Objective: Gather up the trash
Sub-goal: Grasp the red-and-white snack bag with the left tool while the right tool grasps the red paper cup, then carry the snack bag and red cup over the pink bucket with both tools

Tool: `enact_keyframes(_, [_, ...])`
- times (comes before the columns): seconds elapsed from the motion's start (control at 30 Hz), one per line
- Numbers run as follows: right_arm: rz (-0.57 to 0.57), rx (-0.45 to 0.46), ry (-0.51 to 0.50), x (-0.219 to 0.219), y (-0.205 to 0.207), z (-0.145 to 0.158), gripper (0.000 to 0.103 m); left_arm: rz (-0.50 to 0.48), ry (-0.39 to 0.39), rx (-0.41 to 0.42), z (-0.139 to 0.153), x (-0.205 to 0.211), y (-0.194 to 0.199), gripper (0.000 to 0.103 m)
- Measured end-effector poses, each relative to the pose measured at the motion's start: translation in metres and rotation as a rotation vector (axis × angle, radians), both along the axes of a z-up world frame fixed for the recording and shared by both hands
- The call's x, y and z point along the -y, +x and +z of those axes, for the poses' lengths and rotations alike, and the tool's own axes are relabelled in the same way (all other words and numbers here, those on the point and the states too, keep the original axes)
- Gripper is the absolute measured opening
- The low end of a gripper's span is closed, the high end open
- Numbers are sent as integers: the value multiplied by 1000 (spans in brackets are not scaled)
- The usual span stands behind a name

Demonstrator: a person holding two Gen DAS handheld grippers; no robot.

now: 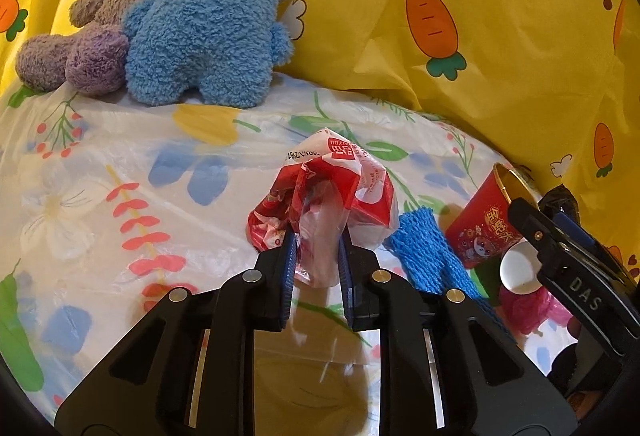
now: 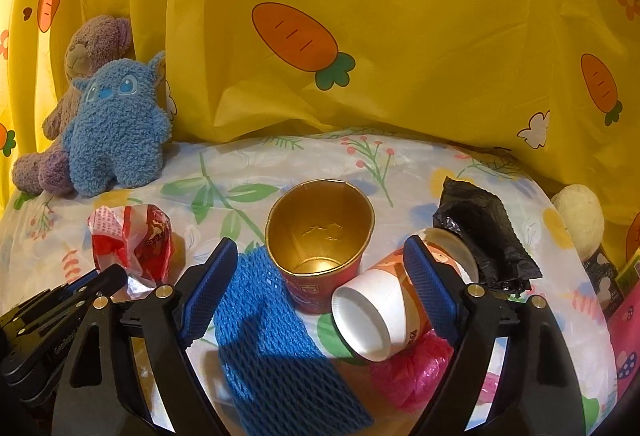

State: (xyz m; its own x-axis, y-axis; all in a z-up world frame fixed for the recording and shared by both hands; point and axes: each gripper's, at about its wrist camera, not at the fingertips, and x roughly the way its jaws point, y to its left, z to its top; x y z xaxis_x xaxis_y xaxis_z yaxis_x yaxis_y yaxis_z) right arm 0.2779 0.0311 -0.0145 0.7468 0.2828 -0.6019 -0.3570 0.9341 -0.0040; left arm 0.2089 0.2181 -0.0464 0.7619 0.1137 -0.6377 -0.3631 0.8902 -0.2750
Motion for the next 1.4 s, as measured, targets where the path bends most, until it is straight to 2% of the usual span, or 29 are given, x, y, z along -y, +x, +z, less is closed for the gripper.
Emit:
enact_keyframes(0.13, [-10,-24,3,-3,10,-5,73,-5,-12,-1,-1,0,1,19])
enact_keyframes(0.27, [-5,-42,-3,-6,14,-10,58,-14,-11,-2,-1,2,1,19])
enact_keyframes(0.4, [-1,-32,-2,-5,13,-9,48,-21,-7,-2,-1,3,1,19])
enact_keyframes(0.5, [0,-10,15,-1,8,-5,45,-24,-8,-2,-1,2,1,19])
enact_keyframes(1.0, [48,97,111,25,-46,35,44,-28,11,21,0,4,-2,19])
enact_keyframes(1.4, [34,154,172,87,-90,62,44,-40,33,40,2,9,-6,19])
